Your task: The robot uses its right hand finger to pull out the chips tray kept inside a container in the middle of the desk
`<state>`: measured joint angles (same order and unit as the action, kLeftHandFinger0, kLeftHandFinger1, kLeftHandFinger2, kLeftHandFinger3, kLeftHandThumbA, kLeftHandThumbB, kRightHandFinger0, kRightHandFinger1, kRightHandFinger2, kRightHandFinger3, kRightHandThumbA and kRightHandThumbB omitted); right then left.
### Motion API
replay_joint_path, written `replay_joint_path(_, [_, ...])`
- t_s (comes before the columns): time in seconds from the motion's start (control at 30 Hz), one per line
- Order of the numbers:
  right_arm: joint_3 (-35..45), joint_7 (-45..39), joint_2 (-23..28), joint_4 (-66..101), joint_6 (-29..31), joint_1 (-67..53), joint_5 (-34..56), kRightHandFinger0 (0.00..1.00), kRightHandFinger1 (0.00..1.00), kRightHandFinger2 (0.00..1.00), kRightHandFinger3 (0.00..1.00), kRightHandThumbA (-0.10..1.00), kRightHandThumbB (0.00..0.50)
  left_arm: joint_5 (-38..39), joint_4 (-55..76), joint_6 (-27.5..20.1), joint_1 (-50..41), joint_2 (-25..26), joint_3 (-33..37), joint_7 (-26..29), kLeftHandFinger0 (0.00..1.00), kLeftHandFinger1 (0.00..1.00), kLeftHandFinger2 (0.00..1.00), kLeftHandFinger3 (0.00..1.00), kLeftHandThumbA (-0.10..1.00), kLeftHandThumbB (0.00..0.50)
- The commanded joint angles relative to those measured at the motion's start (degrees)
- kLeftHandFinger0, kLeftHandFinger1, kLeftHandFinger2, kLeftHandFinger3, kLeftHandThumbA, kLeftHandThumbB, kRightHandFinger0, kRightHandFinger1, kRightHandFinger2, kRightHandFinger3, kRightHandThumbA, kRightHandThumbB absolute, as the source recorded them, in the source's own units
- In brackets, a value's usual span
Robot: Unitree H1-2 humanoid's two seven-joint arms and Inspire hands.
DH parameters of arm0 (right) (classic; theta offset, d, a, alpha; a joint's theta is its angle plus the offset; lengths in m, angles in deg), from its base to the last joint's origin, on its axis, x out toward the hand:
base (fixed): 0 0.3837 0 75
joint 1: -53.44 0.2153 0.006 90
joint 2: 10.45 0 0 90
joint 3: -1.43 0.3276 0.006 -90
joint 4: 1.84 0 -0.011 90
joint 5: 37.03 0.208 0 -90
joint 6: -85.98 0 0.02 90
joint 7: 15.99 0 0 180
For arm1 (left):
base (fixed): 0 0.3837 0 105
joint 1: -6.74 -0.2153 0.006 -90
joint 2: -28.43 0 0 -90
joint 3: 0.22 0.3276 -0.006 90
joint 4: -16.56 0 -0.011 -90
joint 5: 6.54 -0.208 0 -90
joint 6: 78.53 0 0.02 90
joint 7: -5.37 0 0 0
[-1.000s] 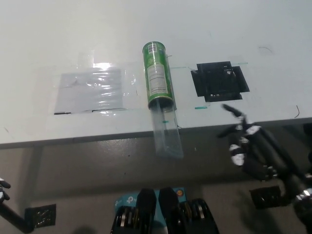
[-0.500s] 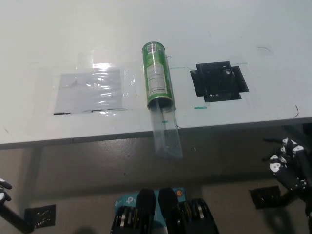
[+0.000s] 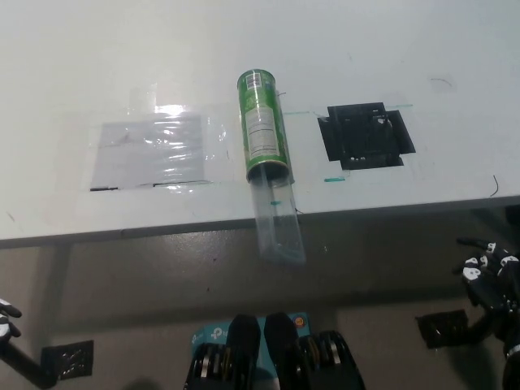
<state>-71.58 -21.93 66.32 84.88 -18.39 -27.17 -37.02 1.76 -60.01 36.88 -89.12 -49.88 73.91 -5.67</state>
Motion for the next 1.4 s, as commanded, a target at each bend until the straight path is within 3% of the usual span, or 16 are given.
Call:
replay_joint_path(0.0, [-0.5,1.5,0.9,0.8,-2.2,1.6,1.8,0.00,0.00,0.39,0.63,-0.09,0.172,0.2,0.2,-2.5,0.1,0.6,-0.8,0.2,0.15,0.20,0.30,0.64,-0.10,0.003])
replay_joint_path(0.33, [-1.1,2.4,1.7,1.6,-3.3,1.7,1.4,0.00,0.00,0.39,0.65,-0.07,0.170,0.1,0.1,-2.2,1.2,0.4,-0.4,0.3,0.17,0.19,0.27,0.65,-0.10,0.000])
replay_joint_path(0.4, [-1.3,2.6,1.7,1.7,-2.8,1.5,1.4,0.00,0.00,0.40,0.63,-0.07,0.164,-0.6,0.8,-1.8,1.1,0.5,-0.1,0.6,0.20,0.23,0.34,0.65,-0.10,0.000])
replay_joint_path(0.87, [-1.7,3.1,2.8,2.1,-3.5,1.9,2.0,0.00,0.00,0.43,0.66,-0.09,0.139,-1.0,0.2,-1.7,1.6,0.1,0.5,0.9,0.20,0.24,0.35,0.67,-0.10,0.000])
replay_joint_path(1.37, [-2.1,3.8,3.5,2.0,-3.1,2.2,2.4,0.00,0.00,0.37,0.61,-0.06,0.162,-0.4,-0.1,-2.2,1.9,-0.7,0.1,0.6,0.20,0.24,0.35,0.64,-0.10,0.000])
